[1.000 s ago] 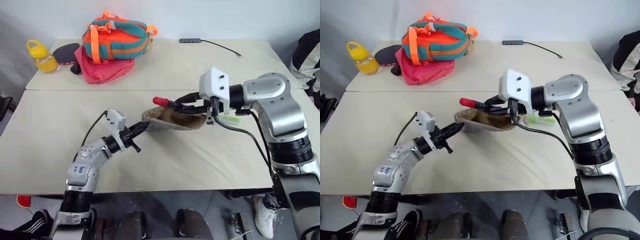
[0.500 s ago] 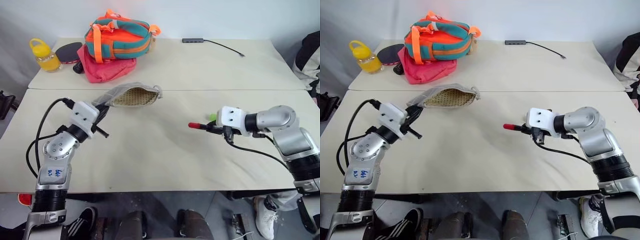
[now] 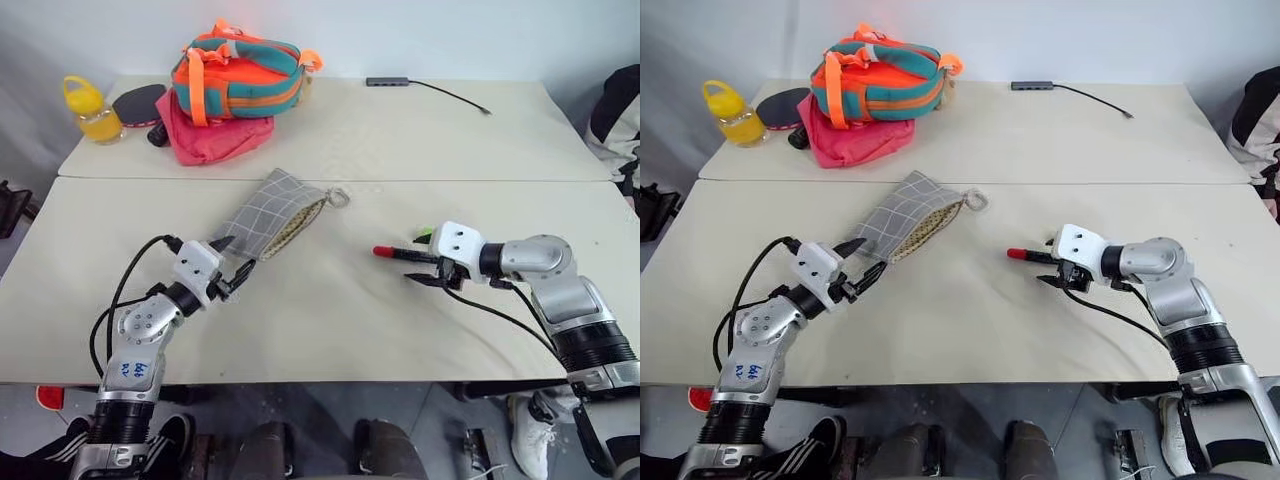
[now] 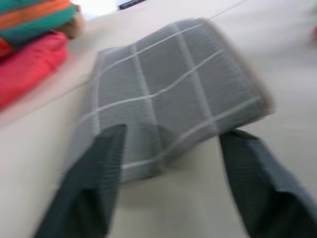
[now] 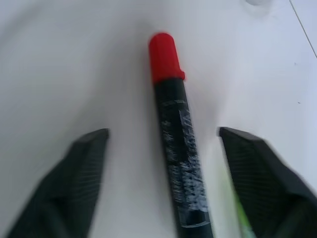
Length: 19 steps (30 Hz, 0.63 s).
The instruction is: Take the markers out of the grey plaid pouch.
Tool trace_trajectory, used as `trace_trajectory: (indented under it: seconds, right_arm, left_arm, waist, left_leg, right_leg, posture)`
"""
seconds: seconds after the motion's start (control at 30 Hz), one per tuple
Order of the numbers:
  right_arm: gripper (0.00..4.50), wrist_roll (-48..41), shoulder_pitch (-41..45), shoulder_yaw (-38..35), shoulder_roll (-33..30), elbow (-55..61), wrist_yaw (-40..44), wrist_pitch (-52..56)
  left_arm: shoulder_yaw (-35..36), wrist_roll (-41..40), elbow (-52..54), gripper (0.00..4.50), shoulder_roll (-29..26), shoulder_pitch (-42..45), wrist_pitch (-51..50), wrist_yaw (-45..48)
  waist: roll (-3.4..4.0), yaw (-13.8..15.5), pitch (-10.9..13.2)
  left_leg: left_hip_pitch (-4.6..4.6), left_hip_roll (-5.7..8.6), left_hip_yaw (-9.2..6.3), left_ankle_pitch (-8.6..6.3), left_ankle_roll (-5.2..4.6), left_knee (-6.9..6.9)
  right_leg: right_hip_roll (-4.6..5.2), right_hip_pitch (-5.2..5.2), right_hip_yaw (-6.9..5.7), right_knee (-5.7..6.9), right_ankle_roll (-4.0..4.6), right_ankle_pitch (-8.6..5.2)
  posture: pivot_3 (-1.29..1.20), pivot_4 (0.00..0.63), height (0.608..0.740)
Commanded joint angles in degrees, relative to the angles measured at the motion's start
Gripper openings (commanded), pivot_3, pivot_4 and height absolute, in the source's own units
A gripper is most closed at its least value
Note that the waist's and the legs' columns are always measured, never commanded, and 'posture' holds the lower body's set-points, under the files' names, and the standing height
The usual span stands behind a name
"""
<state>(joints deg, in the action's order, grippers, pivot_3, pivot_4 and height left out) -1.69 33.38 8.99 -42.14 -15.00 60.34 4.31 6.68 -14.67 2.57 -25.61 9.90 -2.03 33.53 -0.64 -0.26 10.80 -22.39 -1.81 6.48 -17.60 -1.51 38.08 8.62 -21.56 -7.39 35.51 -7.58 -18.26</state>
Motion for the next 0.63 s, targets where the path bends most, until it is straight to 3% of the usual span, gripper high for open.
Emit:
trace_trajectory:
  seconds: [0.03,0.2,0.3,0.63]
  right_arm:
    - [4.50,-11.41,-2.77,-8.16,5.10,7.85,-2.82,5.69]
    - [4.50,-17.27,-12.10,-15.84,11.44,15.75,-10.25,6.76]
    - [4.50,-17.75,-18.62,-17.92,11.72,17.57,-10.92,3.41]
    - [4.50,-15.96,-27.33,-24.59,5.50,11.70,-10.65,-5.63]
  left_arm:
    - [1.90,-8.42,9.24,4.12,0.14,-5.09,-5.33,2.76]
    - [7.02,-13.04,14.73,4.12,-0.39,-11.60,-9.94,0.58]
    - [10.22,-10.37,14.11,4.12,-1.43,-14.48,-7.94,-0.71]
    - [15.62,-7.43,9.11,4.12,-3.86,-19.01,-0.81,1.22]
  waist:
    - [0.00,-0.10,0.00]
    - [0.01,0.42,0.00]
    - [0.01,1.03,0.00]
    - [0.02,0.34,0.00]
  left_leg:
    - [0.00,0.00,-0.04,0.00,0.00,-0.01]
    - [0.00,-0.02,-0.16,-0.02,0.05,-0.03]
    - [-0.03,0.10,-0.19,-0.05,-0.05,0.03]
    - [0.04,0.04,0.06,-0.08,-0.09,-0.03]
  right_leg:
    - [0.00,0.01,-0.03,0.00,0.00,0.00]
    - [-0.04,0.04,-0.07,0.04,0.01,-0.01]
    - [0.04,0.10,-0.04,-0.07,0.00,0.00]
    - [0.01,0.05,0.15,-0.16,0.00,0.00]
  posture:
    - [0.00,0.150,0.740]
    - [0.00,0.150,0.740]
    - [0.00,0.150,0.740]
    - [0.00,0.150,0.740]
